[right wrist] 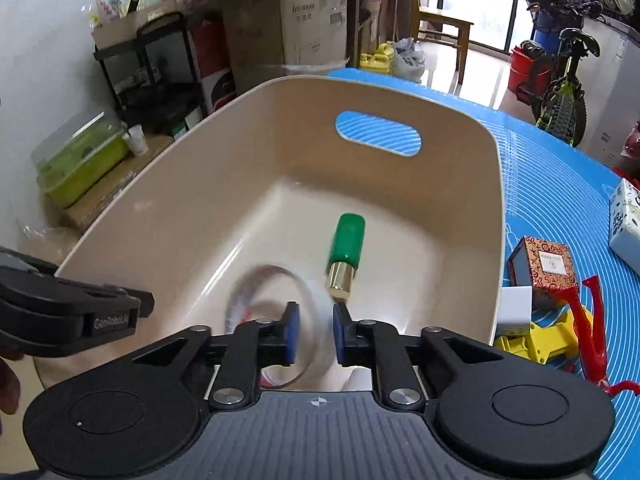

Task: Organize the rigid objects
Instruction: 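Carry the tape roll into the basket and open the right gripper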

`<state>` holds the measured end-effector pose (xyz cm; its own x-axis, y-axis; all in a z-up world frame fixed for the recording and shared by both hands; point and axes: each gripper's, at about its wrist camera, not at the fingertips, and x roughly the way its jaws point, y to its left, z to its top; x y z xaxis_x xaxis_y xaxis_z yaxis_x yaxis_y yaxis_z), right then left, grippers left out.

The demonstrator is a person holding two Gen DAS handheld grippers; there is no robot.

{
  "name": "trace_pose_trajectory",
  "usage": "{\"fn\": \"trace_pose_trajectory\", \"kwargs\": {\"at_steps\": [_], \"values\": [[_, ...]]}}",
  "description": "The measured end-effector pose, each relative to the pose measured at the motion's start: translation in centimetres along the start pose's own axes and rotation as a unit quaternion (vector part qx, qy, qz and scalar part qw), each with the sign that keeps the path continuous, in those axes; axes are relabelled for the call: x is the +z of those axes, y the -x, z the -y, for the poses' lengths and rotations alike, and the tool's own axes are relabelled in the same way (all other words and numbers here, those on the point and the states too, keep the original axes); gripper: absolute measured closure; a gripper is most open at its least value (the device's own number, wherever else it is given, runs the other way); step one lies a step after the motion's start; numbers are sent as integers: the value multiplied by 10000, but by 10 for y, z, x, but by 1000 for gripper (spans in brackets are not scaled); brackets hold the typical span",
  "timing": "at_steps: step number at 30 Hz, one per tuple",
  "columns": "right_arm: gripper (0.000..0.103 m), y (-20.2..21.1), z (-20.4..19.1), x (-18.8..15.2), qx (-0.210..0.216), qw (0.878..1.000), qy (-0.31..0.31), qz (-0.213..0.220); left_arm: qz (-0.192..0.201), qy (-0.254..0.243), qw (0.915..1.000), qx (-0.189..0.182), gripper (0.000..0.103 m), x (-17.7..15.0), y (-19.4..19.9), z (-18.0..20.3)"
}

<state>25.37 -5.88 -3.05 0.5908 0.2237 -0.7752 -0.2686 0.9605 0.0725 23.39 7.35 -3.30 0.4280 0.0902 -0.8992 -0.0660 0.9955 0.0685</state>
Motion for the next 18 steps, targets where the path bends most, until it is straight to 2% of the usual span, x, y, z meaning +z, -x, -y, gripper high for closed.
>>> {"fn": "trace_pose_trajectory", "kwargs": {"at_steps": [8, 18], "values": [[39, 31, 14, 5, 76, 9988, -197, 451, 8, -7, 10000, 15, 91, -1, -1, 0], [30, 73, 60, 8, -293, 9922, -660, 1015, 11, -6, 10000, 17, 90, -1, -1, 0]]}}
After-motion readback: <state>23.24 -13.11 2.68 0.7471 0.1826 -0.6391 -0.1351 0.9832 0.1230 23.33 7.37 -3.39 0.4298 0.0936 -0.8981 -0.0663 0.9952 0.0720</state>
